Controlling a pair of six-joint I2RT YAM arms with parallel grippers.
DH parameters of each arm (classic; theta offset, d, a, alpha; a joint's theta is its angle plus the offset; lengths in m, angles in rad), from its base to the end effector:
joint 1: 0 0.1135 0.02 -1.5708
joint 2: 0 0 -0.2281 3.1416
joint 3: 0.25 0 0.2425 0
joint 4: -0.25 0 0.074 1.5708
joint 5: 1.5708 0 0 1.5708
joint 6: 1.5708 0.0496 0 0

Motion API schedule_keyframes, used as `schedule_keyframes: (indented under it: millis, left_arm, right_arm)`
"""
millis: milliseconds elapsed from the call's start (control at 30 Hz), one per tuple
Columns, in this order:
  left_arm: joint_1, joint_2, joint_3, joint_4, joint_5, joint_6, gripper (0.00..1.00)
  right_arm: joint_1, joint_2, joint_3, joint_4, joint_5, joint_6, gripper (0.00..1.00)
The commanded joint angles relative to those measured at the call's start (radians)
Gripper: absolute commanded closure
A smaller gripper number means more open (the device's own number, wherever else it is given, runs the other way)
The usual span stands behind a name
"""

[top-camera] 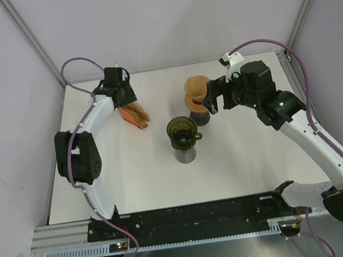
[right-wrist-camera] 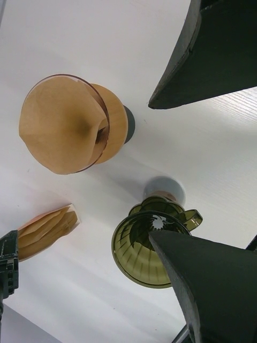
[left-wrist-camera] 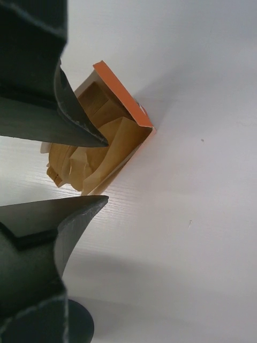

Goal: Place the coffee filter in the dripper

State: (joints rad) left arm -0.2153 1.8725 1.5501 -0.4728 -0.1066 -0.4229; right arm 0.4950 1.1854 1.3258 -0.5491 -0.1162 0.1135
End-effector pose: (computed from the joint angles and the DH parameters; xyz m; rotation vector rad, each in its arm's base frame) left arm 0.4075 -0.0837 0.2257 -0.2966 2.3492 -0.1834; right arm 0.2363 0.1341 0.3682 -0.4566 1.9598 0.5072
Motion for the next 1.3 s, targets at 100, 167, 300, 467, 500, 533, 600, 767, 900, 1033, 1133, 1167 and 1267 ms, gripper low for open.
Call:
schedule_keyframes:
  millis: [100, 167, 300, 467, 500, 533, 600, 767, 900, 1033, 1133, 1167, 1267]
  left_arm:
    - [0.001, 0.035, 0.069, 0.031, -0.038, -0.020, 0.57]
    - [0.002, 0.044, 0.074, 0.032, -0.032, -0.020, 0.57]
    - [0.008, 0.066, 0.086, 0.031, -0.019, -0.021, 0.61]
    - [0.022, 0.082, 0.083, 0.031, -0.013, -0.023, 0.66]
    - [0.024, 0.082, 0.078, 0.030, -0.012, -0.022, 0.67]
    - [0.027, 0.081, 0.074, 0.030, -0.011, -0.023, 0.67]
    - [0.031, 0.081, 0.068, 0.031, -0.009, -0.021, 0.67]
    - [0.035, 0.086, 0.058, 0.030, 0.008, -0.022, 0.78]
    - [0.036, 0.074, 0.038, 0.031, 0.037, -0.032, 0.77]
    - [0.036, 0.050, 0.033, 0.031, 0.054, -0.020, 0.69]
    - [0.036, 0.026, 0.027, 0.031, 0.054, -0.004, 0.67]
    - [0.035, 0.017, 0.024, 0.031, 0.054, 0.001, 0.66]
    - [0.035, -0.013, 0.007, 0.031, 0.066, 0.013, 0.65]
  right_arm:
    - [-0.006, -0.029, 0.000, 0.023, 0.007, -0.007, 0.01]
    - [-0.006, -0.032, 0.000, 0.025, 0.006, -0.007, 0.01]
    - [-0.007, -0.032, 0.000, 0.028, -0.003, -0.005, 0.01]
    - [-0.006, -0.030, 0.000, 0.029, -0.017, -0.005, 0.01]
    - [-0.006, -0.030, 0.000, 0.029, -0.018, -0.006, 0.01]
    - [-0.006, -0.030, 0.000, 0.030, -0.018, -0.007, 0.01]
    - [-0.006, -0.028, 0.000, 0.032, -0.022, -0.008, 0.01]
    - [-0.006, -0.021, 0.001, 0.041, -0.040, -0.009, 0.01]
    - [-0.007, -0.018, 0.001, 0.034, -0.044, -0.012, 0.01]
    - [-0.006, -0.017, 0.000, 0.028, -0.042, -0.014, 0.01]
    - [-0.006, -0.015, 0.000, 0.026, -0.045, -0.014, 0.01]
    - [-0.007, -0.014, 0.000, 0.026, -0.047, -0.014, 0.01]
    - [-0.007, -0.008, 0.000, 0.024, -0.051, -0.015, 0.01]
